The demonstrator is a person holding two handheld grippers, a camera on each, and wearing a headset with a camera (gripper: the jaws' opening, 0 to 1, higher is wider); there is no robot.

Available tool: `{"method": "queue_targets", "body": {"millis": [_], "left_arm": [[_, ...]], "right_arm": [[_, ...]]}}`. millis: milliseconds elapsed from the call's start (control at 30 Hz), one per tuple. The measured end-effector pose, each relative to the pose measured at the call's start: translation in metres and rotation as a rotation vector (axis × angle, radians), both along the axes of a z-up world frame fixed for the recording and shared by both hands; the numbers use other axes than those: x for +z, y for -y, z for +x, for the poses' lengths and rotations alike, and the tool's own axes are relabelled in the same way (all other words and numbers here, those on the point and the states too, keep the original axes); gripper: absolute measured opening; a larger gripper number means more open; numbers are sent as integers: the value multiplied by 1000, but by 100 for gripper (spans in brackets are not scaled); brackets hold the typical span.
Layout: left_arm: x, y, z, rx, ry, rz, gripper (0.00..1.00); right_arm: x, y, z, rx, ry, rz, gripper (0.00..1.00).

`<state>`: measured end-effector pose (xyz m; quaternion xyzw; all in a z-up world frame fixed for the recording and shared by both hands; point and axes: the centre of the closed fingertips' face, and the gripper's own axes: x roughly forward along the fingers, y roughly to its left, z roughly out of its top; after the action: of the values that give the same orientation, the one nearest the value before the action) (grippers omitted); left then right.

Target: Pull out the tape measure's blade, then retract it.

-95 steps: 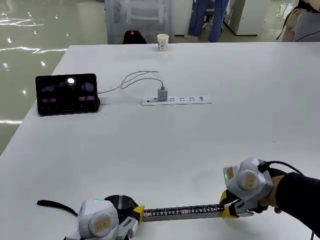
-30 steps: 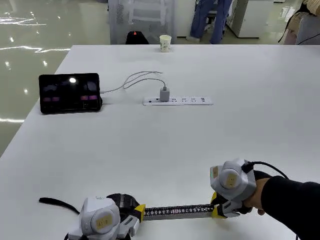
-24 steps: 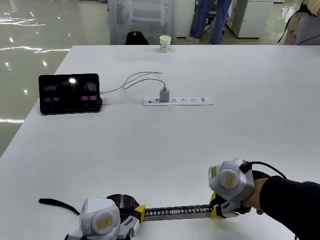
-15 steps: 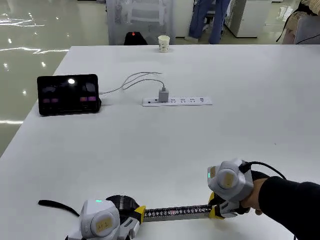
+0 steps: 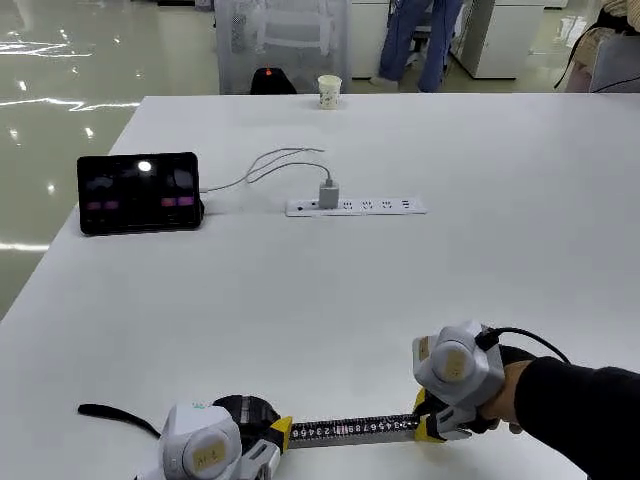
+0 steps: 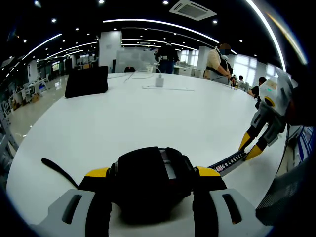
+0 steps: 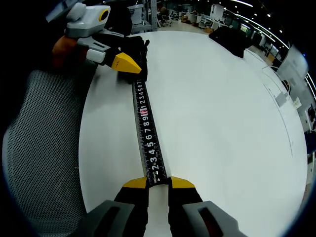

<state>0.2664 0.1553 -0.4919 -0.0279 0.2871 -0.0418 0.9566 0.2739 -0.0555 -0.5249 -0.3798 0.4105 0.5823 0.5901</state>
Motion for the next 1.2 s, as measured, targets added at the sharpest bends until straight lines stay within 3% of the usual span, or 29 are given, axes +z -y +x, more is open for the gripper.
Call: {"method": "queue_targets", "body": {"millis": [1200], "left_arm": [[0,-1,-1,-1,-3,0,62]], "right_arm": [[0,-25,-3,-9,-9,9,11]]}}
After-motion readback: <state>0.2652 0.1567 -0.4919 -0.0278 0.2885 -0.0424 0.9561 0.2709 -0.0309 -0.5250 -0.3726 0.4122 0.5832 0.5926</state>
